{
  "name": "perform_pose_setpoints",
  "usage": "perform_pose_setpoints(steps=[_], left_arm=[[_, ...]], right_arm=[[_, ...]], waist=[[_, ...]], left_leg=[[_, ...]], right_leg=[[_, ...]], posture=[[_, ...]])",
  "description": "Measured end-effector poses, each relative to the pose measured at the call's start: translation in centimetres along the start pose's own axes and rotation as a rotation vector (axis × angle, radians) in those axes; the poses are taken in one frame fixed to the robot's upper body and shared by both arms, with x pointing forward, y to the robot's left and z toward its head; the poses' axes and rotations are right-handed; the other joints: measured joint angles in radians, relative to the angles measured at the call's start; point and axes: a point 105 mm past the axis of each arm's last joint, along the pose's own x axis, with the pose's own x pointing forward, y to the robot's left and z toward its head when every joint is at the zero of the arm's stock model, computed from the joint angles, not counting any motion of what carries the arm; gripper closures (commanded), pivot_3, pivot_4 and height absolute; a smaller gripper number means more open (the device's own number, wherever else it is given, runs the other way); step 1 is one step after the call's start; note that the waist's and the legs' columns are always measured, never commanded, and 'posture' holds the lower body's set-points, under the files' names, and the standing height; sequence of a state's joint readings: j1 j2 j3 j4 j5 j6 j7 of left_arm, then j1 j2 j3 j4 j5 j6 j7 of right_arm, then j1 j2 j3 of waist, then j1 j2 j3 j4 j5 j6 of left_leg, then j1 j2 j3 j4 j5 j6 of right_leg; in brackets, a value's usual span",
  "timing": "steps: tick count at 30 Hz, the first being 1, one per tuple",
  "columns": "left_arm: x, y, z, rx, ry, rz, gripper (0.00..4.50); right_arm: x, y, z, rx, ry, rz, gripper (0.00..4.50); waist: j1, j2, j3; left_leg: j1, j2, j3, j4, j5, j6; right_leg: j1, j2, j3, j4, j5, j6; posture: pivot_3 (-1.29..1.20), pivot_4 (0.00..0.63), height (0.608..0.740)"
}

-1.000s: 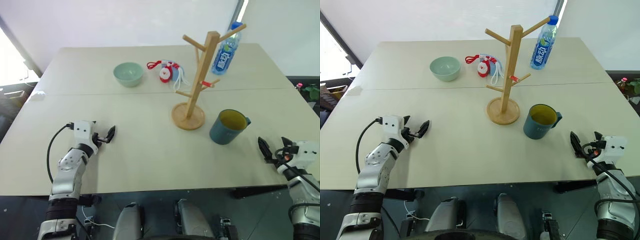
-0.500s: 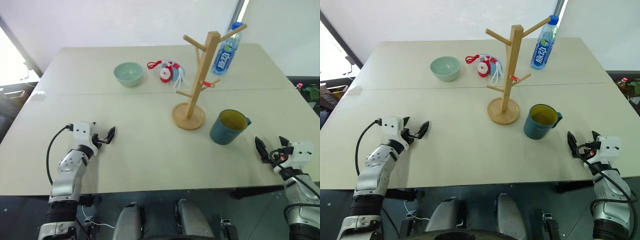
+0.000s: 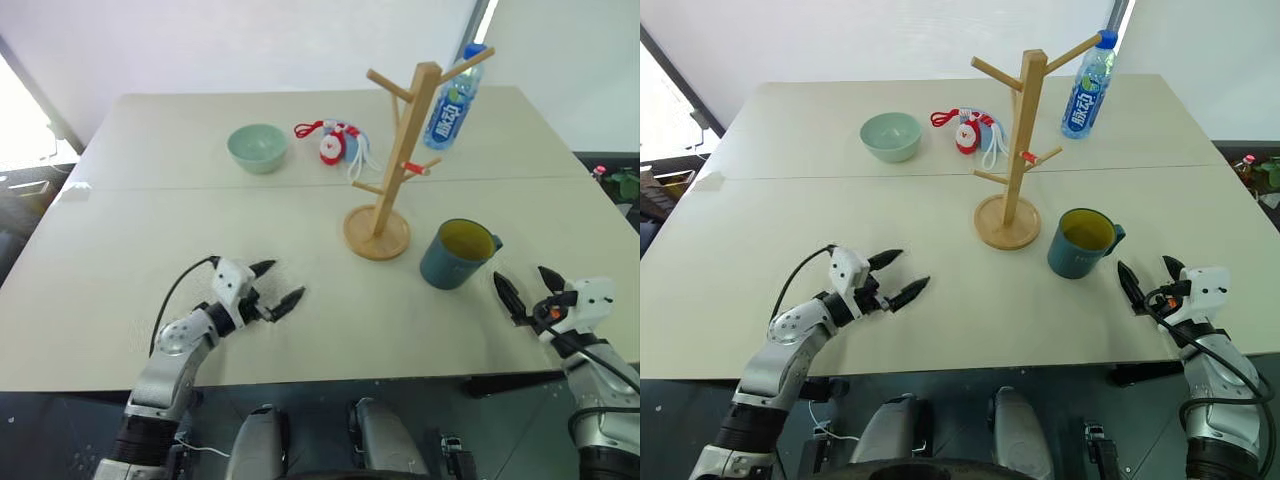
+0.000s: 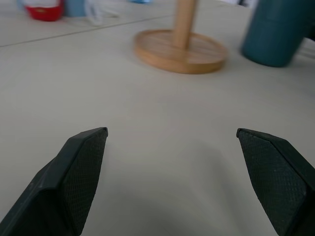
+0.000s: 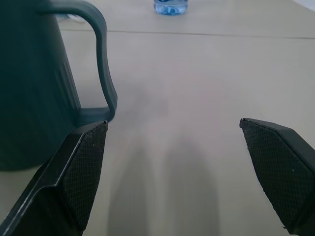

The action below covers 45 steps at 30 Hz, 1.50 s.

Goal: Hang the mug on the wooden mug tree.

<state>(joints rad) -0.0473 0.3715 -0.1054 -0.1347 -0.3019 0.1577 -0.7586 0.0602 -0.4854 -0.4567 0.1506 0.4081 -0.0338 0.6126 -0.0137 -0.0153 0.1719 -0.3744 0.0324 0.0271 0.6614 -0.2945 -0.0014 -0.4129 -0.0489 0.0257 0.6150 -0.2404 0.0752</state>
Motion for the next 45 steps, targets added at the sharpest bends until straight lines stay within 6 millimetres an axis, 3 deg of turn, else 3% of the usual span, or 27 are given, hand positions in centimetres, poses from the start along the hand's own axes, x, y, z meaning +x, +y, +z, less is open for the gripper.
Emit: perform_pose_setpoints(steps=[6, 35, 38, 42, 45], left_arm=[[0.4, -1.7, 0.3, -0.008, 0.005, -0.097, 0.00], [0.8, -1.8, 1.7, 0.007, -0.014, -0.121, 0.00], [0.9, -1.8, 1.7, 0.009, -0.016, -0.121, 0.00], [0.9, -1.7, 1.8, 0.011, -0.017, -0.121, 0.00], [0.9, -1.7, 1.8, 0.011, -0.017, -0.120, 0.00]], right_arm=[[1.3, 0.5, 1.2, -0.010, -0.038, 0.038, 0.04], [5.0, 1.6, 1.1, 0.069, -0.039, 0.192, 0.04], [5.3, 1.9, 0.9, 0.081, -0.033, 0.217, 0.85], [5.5, 2.3, 0.8, 0.092, -0.031, 0.250, 2.96], [5.6, 2.6, 0.7, 0.099, -0.032, 0.265, 4.06]], waist=[[0.001, 0.000, 0.000], [0.000, 0.000, 0.000], [-0.001, 0.000, 0.000], [0.000, 0.000, 0.000], [0.000, 0.000, 0.000]], left_leg=[[0.000, 0.000, 0.000, 0.000, 0.000, 0.000], [0.000, -0.001, 0.000, 0.000, 0.000, 0.000], [0.000, 0.000, 0.000, 0.000, 0.000, 0.000], [0.000, -0.001, 0.000, 0.000, 0.000, 0.000], [0.000, -0.001, 0.000, 0.000, 0.000, 0.000]], right_leg=[[0.000, 0.001, 0.000, 0.000, 0.000, 0.000], [0.000, 0.003, 0.000, 0.000, 0.000, 0.000], [0.000, 0.003, 0.000, 0.000, 0.000, 0.000], [0.000, 0.003, 0.000, 0.000, 0.000, 0.000], [0.000, 0.003, 0.000, 0.000, 0.000, 0.000]], posture=[[0.00, 0.150, 0.740], [0.00, 0.150, 0.740], [0.00, 0.150, 0.740], [0.00, 0.150, 0.740], [0.00, 0.150, 0.740]])
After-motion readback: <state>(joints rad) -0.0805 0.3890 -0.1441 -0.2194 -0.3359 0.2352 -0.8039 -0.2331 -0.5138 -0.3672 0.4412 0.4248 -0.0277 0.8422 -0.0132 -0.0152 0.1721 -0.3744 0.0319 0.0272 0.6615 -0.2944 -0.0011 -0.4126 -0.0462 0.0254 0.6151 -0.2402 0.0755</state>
